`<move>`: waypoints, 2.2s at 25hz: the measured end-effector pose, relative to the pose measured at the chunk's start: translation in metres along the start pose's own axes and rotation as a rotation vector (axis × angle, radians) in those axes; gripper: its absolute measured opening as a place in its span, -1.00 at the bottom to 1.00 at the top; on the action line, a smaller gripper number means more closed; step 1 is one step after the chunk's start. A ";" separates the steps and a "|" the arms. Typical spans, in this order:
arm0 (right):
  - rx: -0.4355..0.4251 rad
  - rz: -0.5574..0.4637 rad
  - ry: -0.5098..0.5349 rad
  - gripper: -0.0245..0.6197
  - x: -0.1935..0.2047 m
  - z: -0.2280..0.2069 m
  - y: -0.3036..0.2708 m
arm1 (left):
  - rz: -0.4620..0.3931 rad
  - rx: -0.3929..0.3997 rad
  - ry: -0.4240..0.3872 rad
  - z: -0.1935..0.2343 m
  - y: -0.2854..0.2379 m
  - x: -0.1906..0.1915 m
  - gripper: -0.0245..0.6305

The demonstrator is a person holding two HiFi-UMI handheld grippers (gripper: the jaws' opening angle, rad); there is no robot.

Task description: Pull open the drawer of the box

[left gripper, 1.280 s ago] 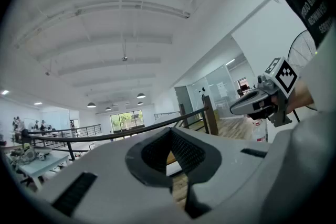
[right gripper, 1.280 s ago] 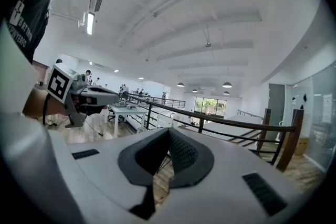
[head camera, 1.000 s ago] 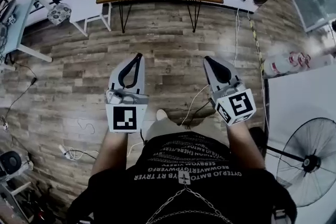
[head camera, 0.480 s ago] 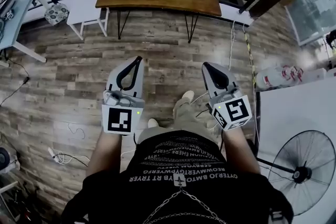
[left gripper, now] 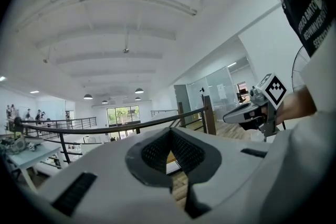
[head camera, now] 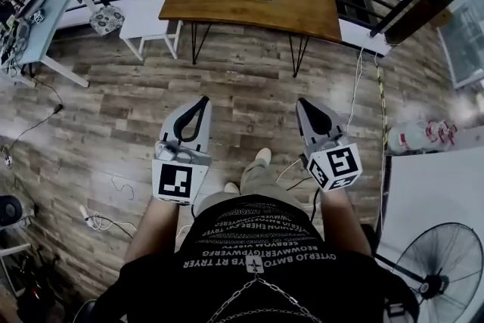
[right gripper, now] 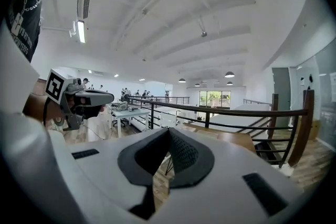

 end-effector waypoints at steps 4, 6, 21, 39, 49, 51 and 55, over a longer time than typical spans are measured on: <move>-0.013 -0.008 -0.002 -0.93 0.000 -0.021 -0.015 | 0.019 -0.020 0.018 0.003 -0.024 -0.001 -0.91; -0.026 -0.017 0.002 -0.93 -0.001 -0.030 -0.021 | 0.024 -0.030 0.033 0.002 -0.036 0.000 -0.91; -0.020 0.011 -0.006 -0.93 0.013 -0.091 -0.059 | 0.053 0.012 0.050 0.004 -0.129 0.010 -0.91; -0.075 0.003 -0.003 -0.93 0.002 -0.131 -0.111 | 0.105 -0.014 0.050 0.027 -0.184 0.018 -0.91; -0.091 -0.022 -0.002 -0.93 -0.003 -0.170 -0.134 | 0.115 -0.038 0.014 0.023 -0.223 0.008 -0.91; -0.091 -0.025 0.002 -0.93 -0.004 -0.180 -0.135 | 0.119 -0.036 0.005 0.019 -0.233 0.007 -0.91; -0.083 -0.022 0.003 -0.93 0.000 -0.205 -0.135 | 0.116 -0.026 0.008 0.007 -0.252 0.004 -0.91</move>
Point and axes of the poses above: the fingertips, and each gripper's own axes: y backward along the fingers, z to its left, x out of its underside, the point moved 4 cm from there along y, backward along the fingers, and after that the axes turned 6 degrees about y, right-handed, at the moved point
